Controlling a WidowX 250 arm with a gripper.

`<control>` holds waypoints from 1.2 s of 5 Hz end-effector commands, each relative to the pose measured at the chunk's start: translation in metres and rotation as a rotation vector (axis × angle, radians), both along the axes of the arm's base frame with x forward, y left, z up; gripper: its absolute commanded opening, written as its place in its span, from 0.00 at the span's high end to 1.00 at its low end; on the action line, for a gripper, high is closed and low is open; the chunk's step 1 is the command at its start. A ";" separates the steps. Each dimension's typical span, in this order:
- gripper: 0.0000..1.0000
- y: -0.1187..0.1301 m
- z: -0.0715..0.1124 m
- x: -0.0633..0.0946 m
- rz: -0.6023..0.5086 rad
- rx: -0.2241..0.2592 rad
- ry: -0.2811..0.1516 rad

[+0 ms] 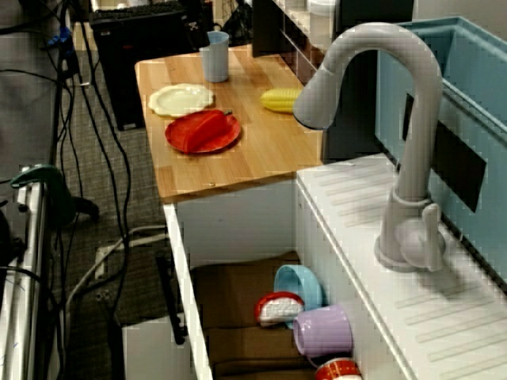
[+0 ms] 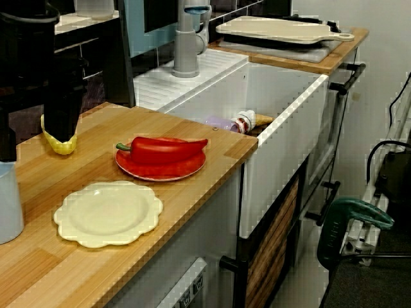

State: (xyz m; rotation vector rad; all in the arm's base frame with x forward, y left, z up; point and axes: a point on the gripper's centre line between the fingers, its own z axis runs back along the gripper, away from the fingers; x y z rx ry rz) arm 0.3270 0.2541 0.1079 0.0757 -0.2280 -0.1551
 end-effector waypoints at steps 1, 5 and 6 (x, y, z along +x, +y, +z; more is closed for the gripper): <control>0.00 0.015 0.025 0.003 0.015 0.043 -0.038; 0.00 0.021 0.017 0.015 0.079 0.028 -0.025; 0.00 0.022 0.014 0.018 0.116 0.026 -0.023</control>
